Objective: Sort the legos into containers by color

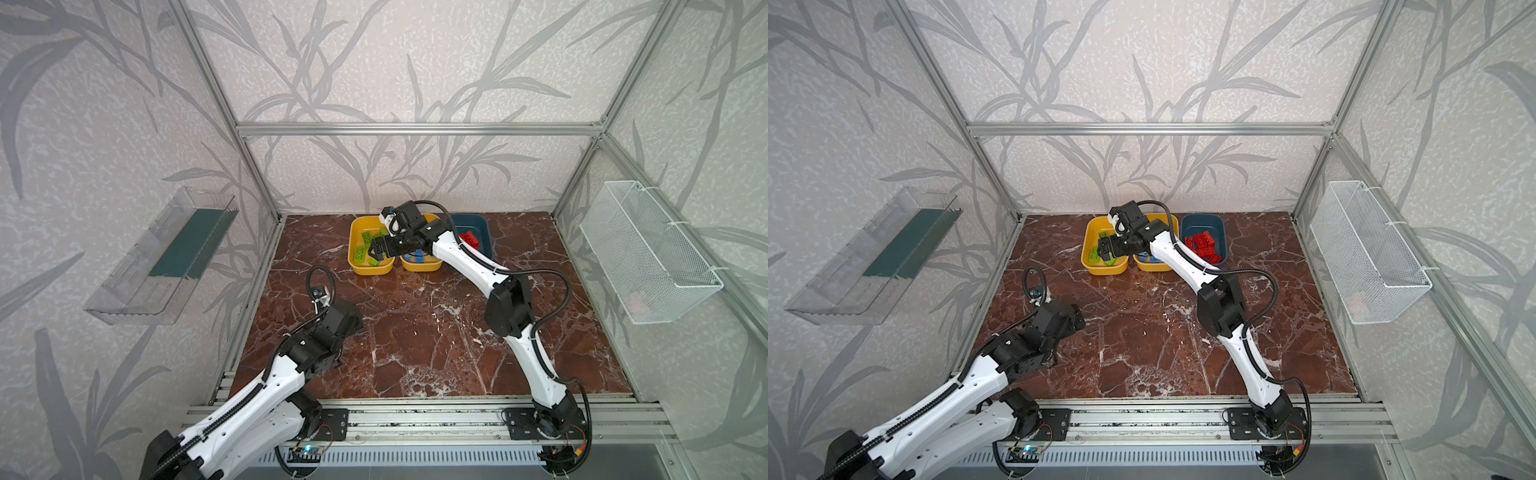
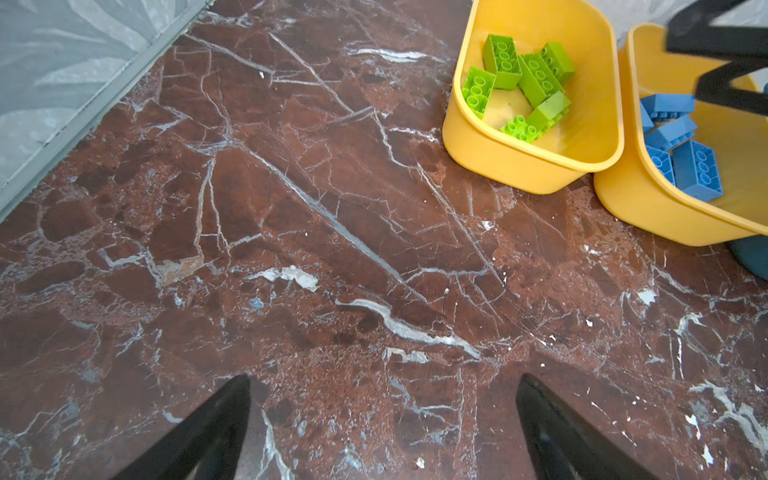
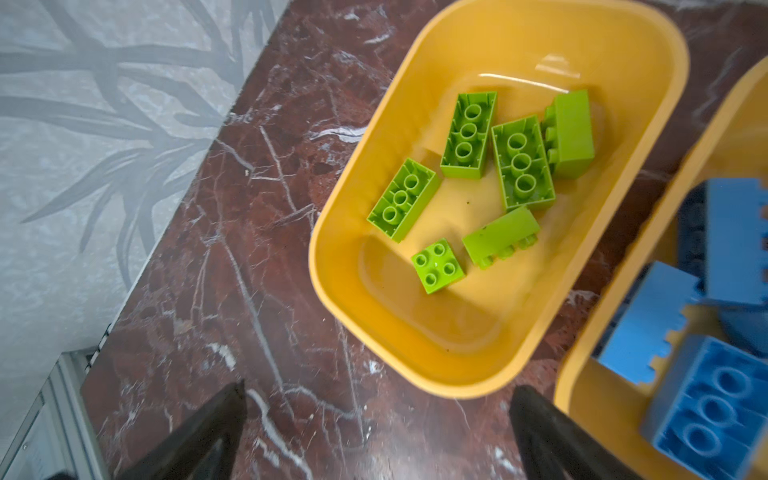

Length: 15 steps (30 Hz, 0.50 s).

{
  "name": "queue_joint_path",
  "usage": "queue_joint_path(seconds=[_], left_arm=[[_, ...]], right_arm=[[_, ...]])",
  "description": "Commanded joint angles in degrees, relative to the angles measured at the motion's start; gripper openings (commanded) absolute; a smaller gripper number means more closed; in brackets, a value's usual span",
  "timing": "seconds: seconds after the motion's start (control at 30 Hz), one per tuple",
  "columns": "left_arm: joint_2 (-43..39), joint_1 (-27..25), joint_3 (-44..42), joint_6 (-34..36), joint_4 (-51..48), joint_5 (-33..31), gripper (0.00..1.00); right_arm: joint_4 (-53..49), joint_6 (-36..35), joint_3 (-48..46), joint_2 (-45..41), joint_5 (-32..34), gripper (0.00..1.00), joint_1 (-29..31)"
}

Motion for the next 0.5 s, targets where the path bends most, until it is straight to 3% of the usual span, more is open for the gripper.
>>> queue_joint_path(seconds=[0.0,0.17,0.37,0.47], left_arm=[[-0.07,0.29,1.85,2.95,2.55,-4.34,0.99],[4.55,0.30,2.75,9.11,8.98,-7.36,0.99],[13.36,0.44,7.30,20.90,15.43,-10.00,0.99],[17.01,0.59,8.23,26.06,20.47,-14.20,0.99]], right_arm=[[6.70,-3.91,-11.66,-12.06,1.88,0.99,0.16],[18.41,-9.94,-41.07,-32.20,10.38,0.99,-0.18],[15.67,-12.67,-57.32,-47.54,21.51,0.99,-2.21],[14.26,-11.88,-62.47,-52.45,22.38,0.99,-3.53]])
